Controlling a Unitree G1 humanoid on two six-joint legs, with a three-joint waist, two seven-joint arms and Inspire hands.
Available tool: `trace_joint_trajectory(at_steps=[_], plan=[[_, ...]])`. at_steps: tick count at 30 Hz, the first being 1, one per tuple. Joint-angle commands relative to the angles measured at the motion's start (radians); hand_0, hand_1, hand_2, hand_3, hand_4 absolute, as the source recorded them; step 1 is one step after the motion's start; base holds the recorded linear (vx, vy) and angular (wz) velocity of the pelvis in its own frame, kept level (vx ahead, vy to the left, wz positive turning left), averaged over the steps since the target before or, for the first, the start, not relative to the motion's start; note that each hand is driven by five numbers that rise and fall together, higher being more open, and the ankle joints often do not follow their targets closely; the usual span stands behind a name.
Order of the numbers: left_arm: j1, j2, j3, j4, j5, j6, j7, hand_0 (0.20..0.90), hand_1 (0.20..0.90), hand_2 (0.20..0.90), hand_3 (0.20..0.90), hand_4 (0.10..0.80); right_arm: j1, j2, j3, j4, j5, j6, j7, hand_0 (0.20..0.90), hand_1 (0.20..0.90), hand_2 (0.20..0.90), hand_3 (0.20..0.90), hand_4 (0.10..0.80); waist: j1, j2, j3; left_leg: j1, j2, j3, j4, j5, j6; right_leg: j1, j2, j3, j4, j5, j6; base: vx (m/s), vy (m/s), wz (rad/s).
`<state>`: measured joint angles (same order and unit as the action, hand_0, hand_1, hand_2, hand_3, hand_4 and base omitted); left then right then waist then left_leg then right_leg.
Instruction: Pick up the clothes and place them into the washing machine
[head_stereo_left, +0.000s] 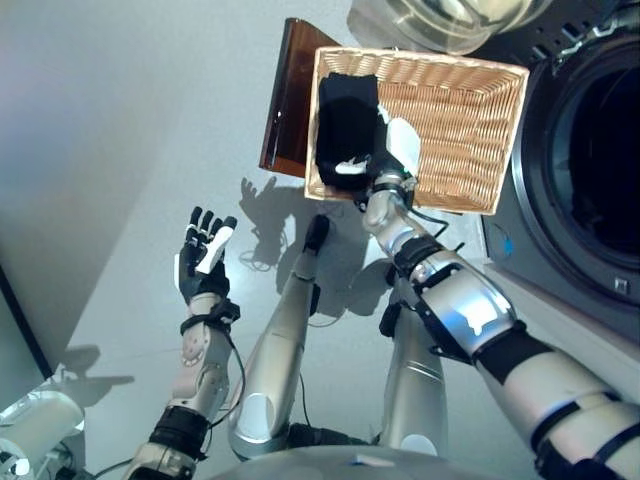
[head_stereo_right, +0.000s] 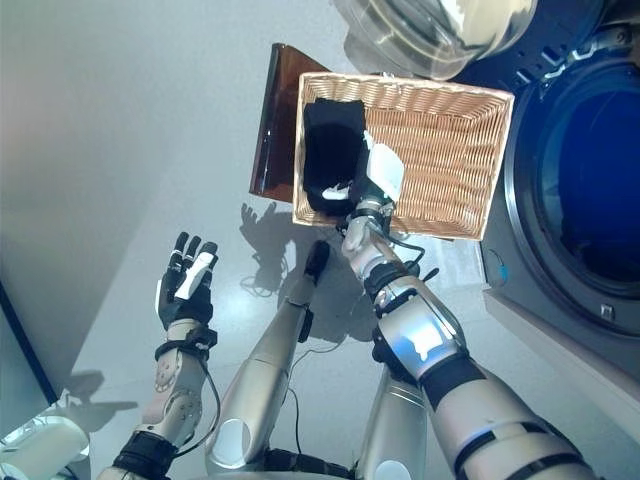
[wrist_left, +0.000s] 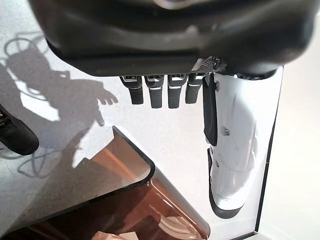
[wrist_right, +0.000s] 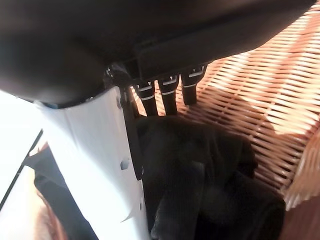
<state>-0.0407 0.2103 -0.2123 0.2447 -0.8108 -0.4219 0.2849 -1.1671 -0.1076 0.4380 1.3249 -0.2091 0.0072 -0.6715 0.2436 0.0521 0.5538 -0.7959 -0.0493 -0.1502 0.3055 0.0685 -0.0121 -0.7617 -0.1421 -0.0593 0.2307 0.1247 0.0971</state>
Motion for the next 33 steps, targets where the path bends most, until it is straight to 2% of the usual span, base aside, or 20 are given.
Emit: trace_joint_trajectory(at_steps=[1, 15, 16, 17, 18, 19, 21, 22, 23, 24, 25, 26, 27, 28, 29, 30, 31, 32, 33], plan=[[0.032, 0.046, 0.005, -0.153, 0.028, -0.076, 0.003, 0.9, 0.9, 0.9, 0.9, 0.8, -0.063, -0.023, 0.019, -0.004, -0.03, 0.003, -0.011, 0.9, 0.9, 0.9, 0.9, 0.8, 0.046, 0.103, -0.034, -0.056, -0.049, -0.024, -0.202, 0.168, -0.033, -0.062, -0.003, -0.039, 0.114, -0.11, -0.012, -0.009, -0.008, 0.13], [0.003, 0.054, -0.027, -0.189, 0.021, -0.082, 0.008, 0.9, 0.9, 0.9, 0.9, 0.8, -0.163, -0.121, 0.006, 0.055, -0.004, 0.037, -0.035, 0.9, 0.9, 0.9, 0.9, 0.8, 0.112, 0.161, -0.034, -0.189, -0.094, -0.1, -0.183, 0.192, -0.039, -0.197, -0.043, -0.094, 0.241, -0.172, -0.014, -0.013, -0.009, 0.13], [0.001, 0.052, -0.031, -0.189, 0.019, -0.082, 0.008, 0.9, 0.9, 0.9, 0.9, 0.8, -0.172, -0.13, 0.006, 0.062, -0.003, 0.04, -0.036, 0.483, 0.483, 0.483, 0.483, 0.502, 0.117, 0.165, -0.034, -0.194, -0.095, -0.104, -0.185, 0.194, -0.039, -0.201, -0.047, -0.099, 0.245, -0.176, -0.013, 0.002, -0.003, 0.3], [0.001, 0.051, -0.031, -0.19, 0.017, -0.08, 0.008, 0.9, 0.9, 0.9, 0.9, 0.8, -0.176, -0.136, 0.002, 0.064, -0.001, 0.043, -0.039, 0.436, 0.436, 0.436, 0.436, 0.469, 0.121, 0.169, -0.034, -0.2, -0.098, -0.107, -0.185, 0.196, -0.04, -0.204, -0.048, -0.102, 0.251, -0.181, -0.014, 0.095, -0.031, 0.42], [0.008, 0.051, -0.035, -0.19, 0.015, -0.079, 0.007, 0.9, 0.9, 0.9, 0.9, 0.8, -0.171, -0.144, -0.001, 0.067, 0.0, 0.046, -0.042, 0.329, 0.329, 0.329, 0.329, 0.392, 0.117, 0.164, -0.034, -0.18, -0.106, -0.106, -0.189, 0.171, -0.038, -0.189, -0.057, -0.092, 0.261, -0.214, -0.008, 0.096, -0.02, 0.4], [0.007, 0.051, -0.037, -0.192, 0.016, -0.079, 0.007, 0.9, 0.9, 0.9, 0.9, 0.8, -0.176, -0.15, 0.001, 0.069, -0.002, 0.049, -0.045, 0.2, 0.2, 0.2, 0.2, 0.3, 0.118, 0.165, -0.034, -0.185, -0.108, -0.108, -0.188, 0.173, -0.039, -0.193, -0.058, -0.093, 0.268, -0.219, -0.01, 0.0, 0.0, 0.0], [0.001, 0.047, -0.036, -0.196, 0.012, -0.08, 0.007, 0.9, 0.9, 0.9, 0.9, 0.8, -0.191, -0.16, 0.001, 0.07, -0.002, 0.051, -0.05, 0.2, 0.2, 0.2, 0.2, 0.3, 0.129, 0.175, -0.034, -0.217, -0.107, -0.115, -0.18, 0.197, -0.038, -0.222, -0.056, -0.104, 0.277, -0.196, -0.016, -0.045, 0.036, -0.53], [0.008, 0.046, -0.041, -0.193, 0.009, -0.08, 0.007, 0.9, 0.9, 0.9, 0.9, 0.8, -0.188, -0.159, 0.0, 0.071, -0.002, 0.053, -0.051, 0.2, 0.2, 0.2, 0.2, 0.3, 0.121, 0.169, -0.034, -0.196, -0.112, -0.109, -0.18, 0.172, -0.036, -0.207, -0.061, -0.091, 0.287, -0.224, -0.01, 0.0, 0.03, 0.07], [0.0, 0.046, -0.038, -0.193, 0.008, -0.08, 0.008, 0.9, 0.9, 0.9, 0.9, 0.8, -0.2, -0.16, 0.004, 0.068, -0.004, 0.054, -0.054, 0.2, 0.2, 0.2, 0.2, 0.3, 0.128, 0.174, -0.034, -0.219, -0.107, -0.113, -0.175, 0.196, -0.038, -0.227, -0.055, -0.102, 0.285, -0.199, -0.017, 0.092, -0.004, 0.5], [0.006, 0.046, -0.042, -0.19, 0.009, -0.08, 0.01, 0.9, 0.9, 0.9, 0.9, 0.8, -0.194, -0.159, 0.006, 0.067, -0.007, 0.055, -0.055, 0.2, 0.2, 0.2, 0.2, 0.3, 0.12, 0.165, -0.034, -0.196, -0.113, -0.107, -0.177, 0.17, -0.037, -0.208, -0.06, -0.089, 0.289, -0.226, -0.012, -0.085, 0.064, 0.41], [-0.001, 0.045, -0.039, -0.19, 0.009, -0.08, 0.01, 0.9, 0.9, 0.9, 0.9, 0.8, -0.203, -0.159, 0.01, 0.065, -0.009, 0.056, -0.057, 0.2, 0.2, 0.2, 0.2, 0.3, 0.126, 0.171, -0.034, -0.222, -0.107, -0.111, -0.173, 0.195, -0.038, -0.228, -0.053, -0.099, 0.285, -0.199, -0.018, 0.003, 0.022, -0.11], [-0.002, 0.045, -0.038, -0.188, 0.009, -0.08, 0.011, 0.9, 0.9, 0.9, 0.9, 0.8, -0.205, -0.159, 0.012, 0.065, -0.009, 0.055, -0.055, 0.2, 0.2, 0.2, 0.2, 0.3, 0.125, 0.168, -0.034, -0.222, -0.106, -0.109, -0.172, 0.194, -0.038, -0.227, -0.053, -0.098, 0.285, -0.199, -0.019, 0.002, 0.016, -0.18], [0.004, 0.045, -0.041, -0.184, 0.008, -0.08, 0.012, 0.9, 0.9, 0.9, 0.9, 0.8, -0.199, -0.159, 0.012, 0.066, -0.01, 0.055, -0.054, 0.2, 0.2, 0.2, 0.2, 0.3, 0.116, 0.16, -0.034, -0.199, -0.111, -0.102, -0.173, 0.169, -0.037, -0.208, -0.058, -0.086, 0.288, -0.226, -0.014, 0.002, 0.009, -0.15], [-0.003, 0.045, -0.038, -0.185, 0.008, -0.081, 0.014, 0.9, 0.9, 0.9, 0.9, 0.8, -0.208, -0.157, 0.008, 0.062, -0.008, 0.054, -0.058, 0.2, 0.2, 0.2, 0.2, 0.3, 0.121, 0.165, -0.034, -0.223, -0.104, -0.108, -0.169, 0.194, -0.039, -0.227, -0.052, -0.097, 0.284, -0.198, -0.02, 0.001, 0.005, -0.08], [-0.003, 0.045, -0.038, -0.182, 0.007, -0.08, 0.015, 0.9, 0.9, 0.9, 0.9, 0.8, -0.208, -0.162, 0.008, 0.06, -0.008, 0.053, -0.061, 0.2, 0.2, 0.2, 0.2, 0.3, 0.118, 0.163, -0.034, -0.221, -0.103, -0.106, -0.169, 0.193, -0.039, -0.223, -0.051, -0.096, 0.279, -0.197, -0.02, 0.001, 0.009, -0.08], [0.005, 0.044, -0.044, -0.18, 0.006, -0.079, 0.016, 0.9, 0.9, 0.9, 0.9, 0.8, -0.198, -0.163, 0.007, 0.057, -0.007, 0.052, -0.063, 0.2, 0.2, 0.2, 0.2, 0.3, 0.107, 0.155, -0.034, -0.196, -0.108, -0.099, -0.171, 0.167, -0.038, -0.2, -0.057, -0.084, 0.282, -0.223, -0.014, 0.0, 0.016, -0.13], [-0.001, 0.044, -0.042, -0.179, 0.007, -0.08, 0.017, 0.9, 0.9, 0.9, 0.9, 0.8, -0.202, -0.168, 0.006, 0.051, -0.006, 0.051, -0.064, 0.2, 0.2, 0.2, 0.2, 0.3, 0.109, 0.16, -0.034, -0.214, -0.101, -0.103, -0.167, 0.191, -0.04, -0.215, -0.049, -0.093, 0.276, -0.194, -0.02, 0.089, -0.019, -0.13], [0.006, 0.044, -0.045, -0.177, 0.007, -0.079, 0.017, 0.9, 0.9, 0.9, 0.9, 0.8, -0.194, -0.167, 0.006, 0.053, -0.006, 0.051, -0.063, 0.2, 0.2, 0.2, 0.2, 0.3, 0.102, 0.153, -0.034, -0.19, -0.106, -0.096, -0.17, 0.166, -0.039, -0.196, -0.054, -0.081, 0.28, -0.222, -0.014, -0.092, 0.066, -0.12], [0.003, 0.044, -0.043, -0.176, 0.007, -0.079, 0.015, 0.9, 0.9, 0.9, 0.9, 0.8, -0.194, -0.175, 0.0, 0.044, -0.003, 0.049, -0.067, 0.2, 0.2, 0.2, 0.2, 0.3, 0.104, 0.156, -0.034, -0.21, -0.097, -0.097, -0.166, 0.191, -0.041, -0.211, -0.046, -0.089, 0.271, -0.19, -0.019, -0.002, 0.023, -0.04]])
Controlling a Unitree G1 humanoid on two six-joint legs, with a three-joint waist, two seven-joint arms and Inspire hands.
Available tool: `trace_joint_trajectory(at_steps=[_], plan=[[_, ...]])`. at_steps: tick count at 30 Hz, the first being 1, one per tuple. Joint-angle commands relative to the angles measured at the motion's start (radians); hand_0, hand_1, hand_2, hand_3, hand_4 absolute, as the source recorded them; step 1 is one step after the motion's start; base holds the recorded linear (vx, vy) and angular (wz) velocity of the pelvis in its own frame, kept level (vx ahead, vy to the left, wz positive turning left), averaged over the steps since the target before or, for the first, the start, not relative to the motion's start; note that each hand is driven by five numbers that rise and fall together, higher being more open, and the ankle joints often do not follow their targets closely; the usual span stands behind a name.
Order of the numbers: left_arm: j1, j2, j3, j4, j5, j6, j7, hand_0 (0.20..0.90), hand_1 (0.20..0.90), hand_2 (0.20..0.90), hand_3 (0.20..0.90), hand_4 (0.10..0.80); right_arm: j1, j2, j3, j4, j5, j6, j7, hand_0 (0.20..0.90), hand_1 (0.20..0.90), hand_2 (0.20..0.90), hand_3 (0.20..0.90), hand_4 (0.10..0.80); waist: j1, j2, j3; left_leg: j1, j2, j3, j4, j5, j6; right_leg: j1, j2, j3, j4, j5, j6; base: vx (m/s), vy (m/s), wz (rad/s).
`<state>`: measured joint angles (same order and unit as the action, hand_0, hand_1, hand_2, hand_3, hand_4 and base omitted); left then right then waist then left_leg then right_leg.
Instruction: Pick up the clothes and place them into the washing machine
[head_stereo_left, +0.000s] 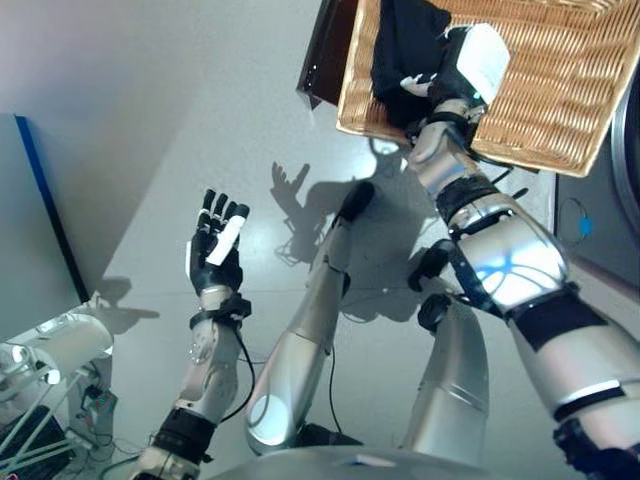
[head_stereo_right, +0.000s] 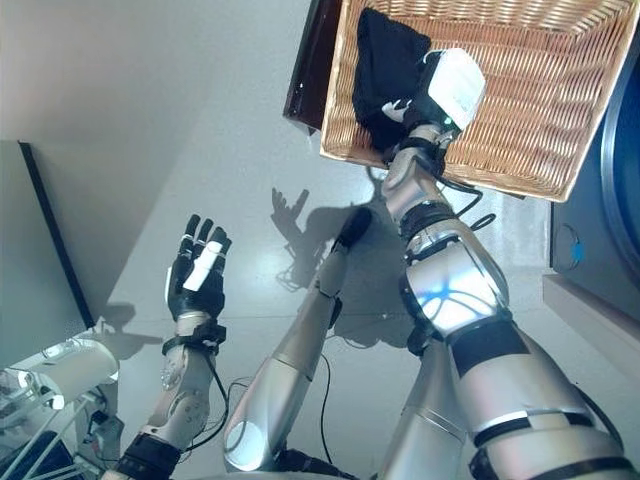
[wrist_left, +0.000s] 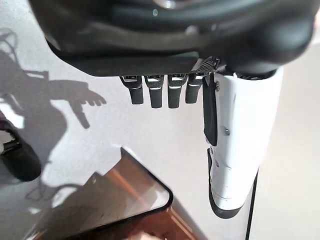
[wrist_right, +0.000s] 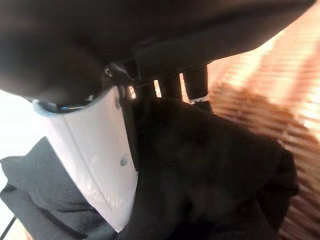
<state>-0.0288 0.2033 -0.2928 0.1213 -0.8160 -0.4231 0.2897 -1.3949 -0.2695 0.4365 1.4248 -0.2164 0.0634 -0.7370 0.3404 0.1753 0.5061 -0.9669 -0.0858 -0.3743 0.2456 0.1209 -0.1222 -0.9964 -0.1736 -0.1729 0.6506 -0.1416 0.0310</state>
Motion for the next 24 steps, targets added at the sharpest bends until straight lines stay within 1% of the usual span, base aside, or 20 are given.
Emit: trace_joint_trajectory(at_steps=[1, 15, 19, 24], plan=[[-0.009, 0.051, 0.037, -0.052, 0.013, -0.078, 0.01, 0.9, 0.9, 0.9, 0.9, 0.8, 0.034, -0.013, 0.001, -0.056, 0.005, -0.007, -0.001, 0.2, 0.2, 0.2, 0.2, 0.3, 0.008, 0.032, 0.014, -0.039, -0.06, 0.127, -0.106, 0.138, 0.07, 0.024, -0.014, 0.025, -0.15, 0.077, 0.047, -0.092, 0.061, -0.07], [-0.003, 0.049, 0.037, 0.014, 0.019, -0.075, 0.01, 0.9, 0.9, 0.9, 0.9, 0.8, 0.097, -0.029, -0.033, -0.128, 0.026, -0.04, -0.028, 0.2, 0.2, 0.2, 0.2, 0.3, -0.041, 0.002, 0.014, 0.058, -0.037, 0.182, -0.093, 0.109, 0.071, 0.116, 0.006, 0.057, -0.193, 0.097, 0.049, 0.009, 0.002, -0.06], [-0.014, 0.038, 0.043, 0.066, 0.018, -0.071, 0.011, 0.9, 0.9, 0.9, 0.9, 0.8, 0.139, -0.04, -0.057, -0.192, 0.028, -0.054, -0.057, 0.2, 0.2, 0.2, 0.2, 0.3, -0.075, -0.019, 0.014, 0.109, -0.022, 0.208, -0.091, 0.095, 0.069, 0.175, 0.017, 0.071, -0.229, 0.108, 0.05, 0.029, -0.007, -0.16], [-0.013, 0.031, 0.036, 0.089, 0.012, -0.067, 0.007, 0.9, 0.9, 0.9, 0.9, 0.8, 0.161, -0.053, -0.07, -0.241, 0.021, -0.058, -0.073, 0.2, 0.2, 0.2, 0.2, 0.3, -0.097, -0.033, 0.014, 0.153, -0.011, 0.23, -0.096, 0.084, 0.072, 0.213, 0.025, 0.083, -0.258, 0.122, 0.054, 0.026, 0.008, -0.25]])
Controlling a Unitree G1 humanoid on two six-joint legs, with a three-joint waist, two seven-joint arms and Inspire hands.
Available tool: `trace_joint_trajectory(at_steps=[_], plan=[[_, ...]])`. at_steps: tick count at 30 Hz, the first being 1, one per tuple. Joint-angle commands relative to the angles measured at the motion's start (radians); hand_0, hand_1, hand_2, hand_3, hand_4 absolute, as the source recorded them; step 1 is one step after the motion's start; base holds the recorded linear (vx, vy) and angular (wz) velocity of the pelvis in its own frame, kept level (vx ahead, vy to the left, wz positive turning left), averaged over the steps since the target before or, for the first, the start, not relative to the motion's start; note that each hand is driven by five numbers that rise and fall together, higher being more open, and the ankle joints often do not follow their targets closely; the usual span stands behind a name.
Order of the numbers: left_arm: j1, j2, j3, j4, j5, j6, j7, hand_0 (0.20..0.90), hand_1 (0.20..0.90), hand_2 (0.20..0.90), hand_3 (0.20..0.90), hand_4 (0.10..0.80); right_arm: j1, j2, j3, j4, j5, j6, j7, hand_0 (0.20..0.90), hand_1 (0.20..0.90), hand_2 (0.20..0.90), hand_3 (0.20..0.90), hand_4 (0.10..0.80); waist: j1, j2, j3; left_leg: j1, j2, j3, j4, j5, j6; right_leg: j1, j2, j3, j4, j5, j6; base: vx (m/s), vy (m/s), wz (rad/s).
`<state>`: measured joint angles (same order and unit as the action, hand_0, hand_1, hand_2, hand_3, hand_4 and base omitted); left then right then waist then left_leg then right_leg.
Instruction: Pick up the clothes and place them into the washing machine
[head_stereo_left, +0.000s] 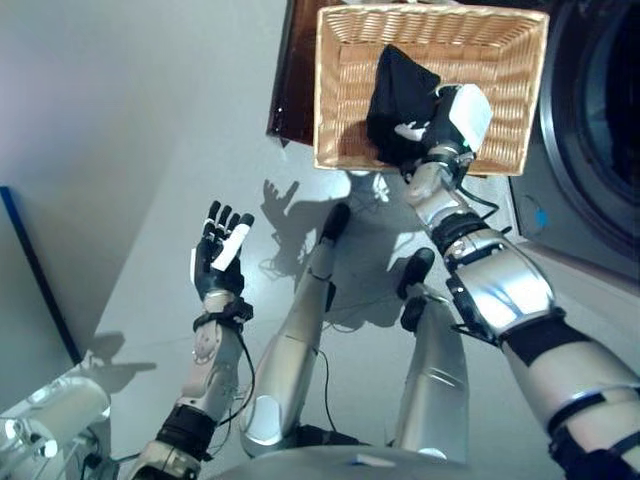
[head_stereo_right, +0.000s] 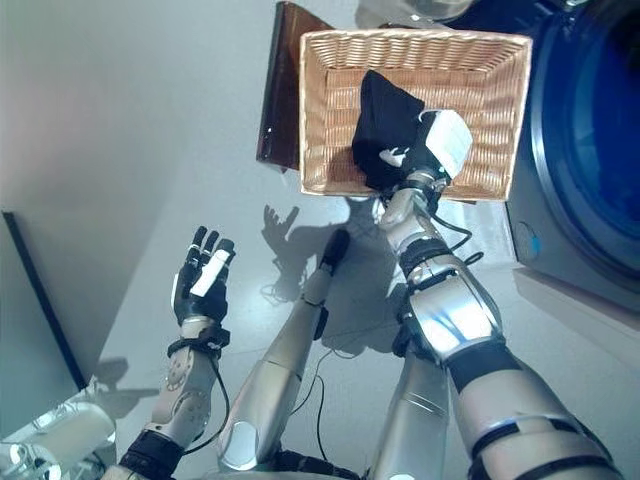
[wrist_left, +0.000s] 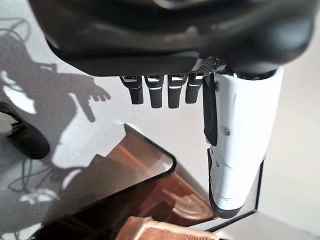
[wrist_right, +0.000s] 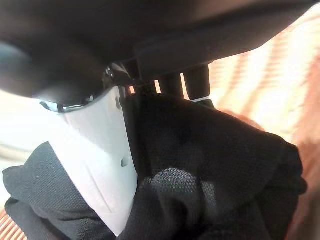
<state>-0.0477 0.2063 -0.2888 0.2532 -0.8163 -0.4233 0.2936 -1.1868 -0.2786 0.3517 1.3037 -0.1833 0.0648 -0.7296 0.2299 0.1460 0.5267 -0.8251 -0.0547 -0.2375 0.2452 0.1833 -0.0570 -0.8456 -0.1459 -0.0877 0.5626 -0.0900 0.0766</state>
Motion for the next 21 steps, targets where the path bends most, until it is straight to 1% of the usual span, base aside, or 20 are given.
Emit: trace_joint_trajectory(at_steps=[1, 5, 9, 14, 21], plan=[[0.005, 0.027, 0.03, -0.025, 0.012, -0.063, 0.001, 0.9, 0.9, 0.9, 0.9, 0.8, -0.042, -0.056, 0.009, -0.138, -0.015, -0.062, -0.083, 0.2, 0.2, 0.2, 0.2, 0.3, 0.002, -0.012, -0.007, 0.032, -0.037, 0.104, -0.093, 0.014, 0.008, 0.087, 0.001, 0.005, -0.189, 0.077, 0.011, 0.024, -0.003, -0.23], [0.002, 0.026, 0.032, -0.012, 0.01, -0.064, -0.007, 0.9, 0.9, 0.9, 0.9, 0.8, -0.029, -0.074, 0.011, -0.174, -0.029, -0.062, -0.085, 0.2, 0.2, 0.2, 0.2, 0.3, -0.019, -0.025, -0.007, 0.062, -0.03, 0.124, -0.086, -0.001, 0.01, 0.115, 0.007, 0.02, -0.208, 0.087, 0.014, 0.018, -0.011, -0.16], [0.012, 0.025, 0.033, -0.009, 0.002, -0.064, -0.016, 0.9, 0.9, 0.9, 0.9, 0.8, -0.021, -0.103, 0.005, -0.194, -0.051, -0.058, -0.099, 0.2, 0.2, 0.2, 0.2, 0.3, -0.032, -0.023, -0.007, 0.087, -0.024, 0.137, -0.086, -0.005, 0.012, 0.136, 0.012, 0.031, -0.223, 0.098, 0.014, 0.009, -0.012, -0.16], [0.022, 0.028, 0.035, -0.008, 0.0, -0.058, -0.031, 0.9, 0.9, 0.9, 0.9, 0.8, -0.014, -0.149, 0.004, -0.205, -0.088, -0.045, -0.114, 0.2, 0.2, 0.2, 0.2, 0.3, -0.042, -0.016, -0.007, 0.111, -0.024, 0.145, -0.088, -0.01, 0.014, 0.159, 0.013, 0.039, -0.229, 0.098, 0.014, 0.008, -0.005, -0.05], [0.036, 0.038, 0.031, -0.009, -0.003, -0.054, -0.057, 0.9, 0.9, 0.9, 0.9, 0.8, -0.06, -0.242, 0.083, -0.147, -0.184, 0.002, -0.104, 0.2, 0.2, 0.2, 0.2, 0.3, -0.047, -0.007, -0.007, 0.114, -0.023, 0.15, -0.083, -0.013, 0.011, 0.158, 0.017, 0.046, -0.219, 0.094, 0.011, -0.002, -0.004, -0.03]])
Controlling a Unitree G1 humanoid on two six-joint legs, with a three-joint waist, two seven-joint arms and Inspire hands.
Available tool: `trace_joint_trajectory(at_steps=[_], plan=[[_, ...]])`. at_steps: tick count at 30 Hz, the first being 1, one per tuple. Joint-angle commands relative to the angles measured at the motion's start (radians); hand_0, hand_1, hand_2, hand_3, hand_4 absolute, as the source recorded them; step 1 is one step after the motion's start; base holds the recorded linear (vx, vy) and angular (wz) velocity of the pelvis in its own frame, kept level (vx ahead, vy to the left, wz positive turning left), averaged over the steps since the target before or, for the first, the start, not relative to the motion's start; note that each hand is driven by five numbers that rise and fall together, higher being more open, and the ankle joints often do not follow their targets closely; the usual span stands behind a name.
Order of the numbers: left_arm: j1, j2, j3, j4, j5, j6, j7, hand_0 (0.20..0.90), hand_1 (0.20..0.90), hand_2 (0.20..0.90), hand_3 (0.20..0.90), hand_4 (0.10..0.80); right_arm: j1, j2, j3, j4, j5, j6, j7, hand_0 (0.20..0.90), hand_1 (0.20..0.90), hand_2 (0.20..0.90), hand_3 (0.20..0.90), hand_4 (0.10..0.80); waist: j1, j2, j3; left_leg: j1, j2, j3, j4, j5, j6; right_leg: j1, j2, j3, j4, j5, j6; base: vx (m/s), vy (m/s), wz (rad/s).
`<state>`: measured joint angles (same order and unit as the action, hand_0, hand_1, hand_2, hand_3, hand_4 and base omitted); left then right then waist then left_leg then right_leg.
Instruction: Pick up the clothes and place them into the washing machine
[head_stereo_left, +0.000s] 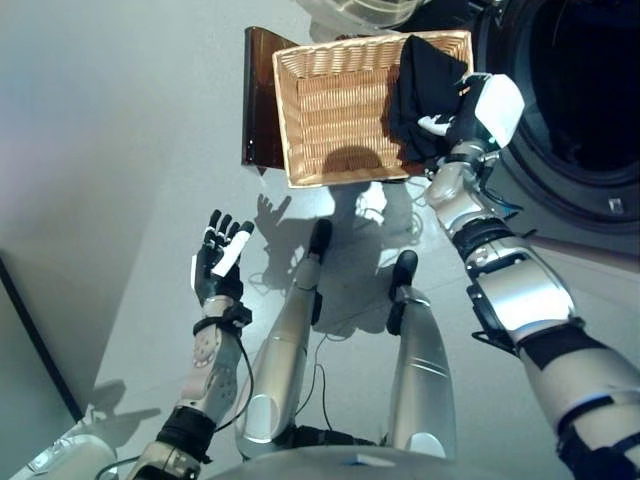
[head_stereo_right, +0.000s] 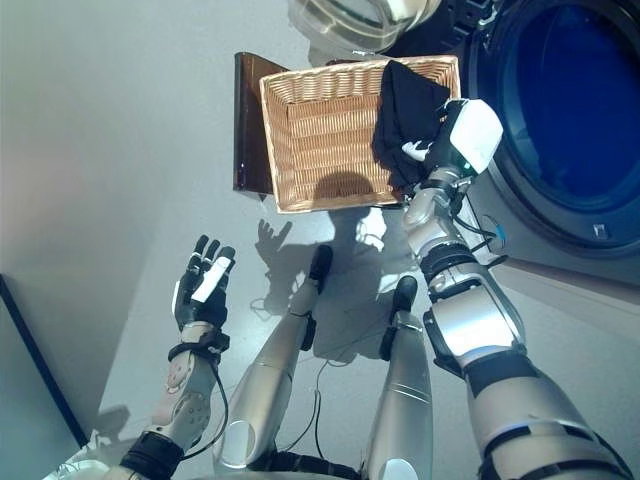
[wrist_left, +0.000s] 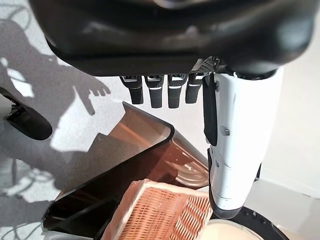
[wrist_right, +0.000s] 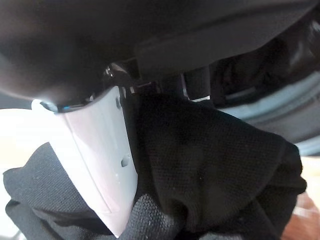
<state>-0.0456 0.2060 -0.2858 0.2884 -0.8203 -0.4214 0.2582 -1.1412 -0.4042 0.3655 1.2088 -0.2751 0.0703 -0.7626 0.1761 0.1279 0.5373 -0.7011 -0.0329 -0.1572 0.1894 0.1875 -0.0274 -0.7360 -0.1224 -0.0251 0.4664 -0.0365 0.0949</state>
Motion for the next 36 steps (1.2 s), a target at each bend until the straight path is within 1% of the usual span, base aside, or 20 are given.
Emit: trace_joint_trajectory(at_steps=[1, 2, 9, 14, 23, 29, 30, 33, 36], plan=[[0.035, 0.038, 0.025, -0.046, -0.001, -0.054, -0.026, 0.9, 0.9, 0.9, 0.9, 0.8, -0.124, -0.153, 0.084, -0.033, -0.112, 0.008, -0.072, 0.2, 0.2, 0.2, 0.2, 0.3, 0.004, 0.013, -0.017, -0.013, -0.047, 0.069, -0.024, -0.02, -0.02, 0.044, -0.008, -0.017, -0.113, 0.033, -0.008, 0.0, 0.0, 0.0], [0.034, 0.038, 0.025, -0.046, -0.001, -0.054, -0.026, 0.9, 0.9, 0.9, 0.9, 0.8, -0.126, -0.154, 0.085, -0.032, -0.112, 0.008, -0.072, 0.2, 0.2, 0.2, 0.2, 0.3, 0.005, 0.014, -0.017, -0.016, -0.046, 0.069, -0.024, -0.016, -0.02, 0.041, -0.006, -0.017, -0.116, 0.038, -0.008, 0.0, 0.0, 0.0], [0.034, 0.047, 0.009, -0.057, -0.005, -0.049, -0.036, 0.9, 0.9, 0.9, 0.9, 0.8, -0.212, -0.253, 0.129, 0.079, -0.072, 0.017, -0.063, 0.2, 0.2, 0.2, 0.2, 0.3, 0.007, 0.023, -0.017, -0.024, -0.044, 0.072, -0.029, -0.012, -0.023, 0.023, -0.003, -0.014, -0.103, 0.037, -0.007, 0.0, 0.0, 0.0], [0.041, 0.052, -0.004, -0.07, -0.009, -0.043, -0.04, 0.9, 0.9, 0.9, 0.9, 0.8, -0.249, -0.31, 0.119, 0.144, -0.002, 0.011, -0.056, 0.2, 0.2, 0.2, 0.2, 0.3, 0.005, 0.037, -0.017, -0.03, -0.047, 0.077, -0.023, -0.017, -0.025, 0.009, -0.006, -0.009, -0.09, 0.031, -0.006, 0.0, 0.0, 0.0], [0.038, 0.049, -0.027, -0.086, -0.014, -0.035, -0.042, 0.9, 0.9, 0.9, 0.9, 0.8, -0.298, -0.332, 0.12, 0.191, 0.061, 0.005, -0.045, 0.2, 0.2, 0.2, 0.2, 0.3, 0.006, 0.06, -0.017, -0.061, -0.044, 0.09, -0.023, -0.011, -0.027, -0.028, -0.002, -0.001, -0.08, 0.033, -0.008, -0.001, -0.005, -0.01], [0.041, 0.051, -0.036, -0.122, -0.014, -0.035, -0.041, 0.9, 0.9, 0.9, 0.9, 0.8, -0.322, -0.348, 0.13, 0.219, 0.083, 0.005, -0.029, 0.2, 0.2, 0.2, 0.2, 0.3, 0.011, 0.082, -0.017, -0.094, -0.045, 0.095, -0.017, -0.01, -0.029, -0.068, -0.004, 0.001, -0.055, 0.023, -0.01, 0.0, 0.0, 0.0], [0.043, 0.052, -0.039, -0.128, -0.014, -0.036, -0.04, 0.9, 0.9, 0.9, 0.9, 0.8, -0.327, -0.352, 0.13, 0.227, 0.093, 0.003, -0.023, 0.2, 0.2, 0.2, 0.2, 0.3, 0.011, 0.085, -0.017, -0.098, -0.048, 0.097, -0.013, -0.015, -0.03, -0.074, -0.007, 0.002, -0.046, 0.013, -0.009, 0.0, 0.0, 0.0], [0.046, 0.052, -0.043, -0.151, -0.017, -0.038, -0.044, 0.9, 0.9, 0.9, 0.9, 0.8, -0.353, -0.381, 0.132, 0.246, 0.12, -0.002, -0.012, 0.2, 0.2, 0.2, 0.2, 0.3, 0.011, 0.096, -0.017, -0.125, -0.05, 0.1, 0.004, -0.021, -0.032, -0.107, -0.01, 0.005, -0.018, 0.003, -0.012, 0.0, 0.0, 0.0], [0.046, 0.053, -0.05, -0.167, -0.018, -0.038, -0.044, 0.9, 0.9, 0.9, 0.9, 0.8, -0.387, -0.429, 0.128, 0.262, 0.172, -0.009, -0.008, 0.2, 0.2, 0.2, 0.2, 0.3, 0.012, 0.107, -0.017, -0.156, -0.055, 0.107, 0.026, -0.026, -0.035, -0.139, -0.011, 0.01, 0.013, -0.009, -0.015, 0.006, -0.021, 0.12]])
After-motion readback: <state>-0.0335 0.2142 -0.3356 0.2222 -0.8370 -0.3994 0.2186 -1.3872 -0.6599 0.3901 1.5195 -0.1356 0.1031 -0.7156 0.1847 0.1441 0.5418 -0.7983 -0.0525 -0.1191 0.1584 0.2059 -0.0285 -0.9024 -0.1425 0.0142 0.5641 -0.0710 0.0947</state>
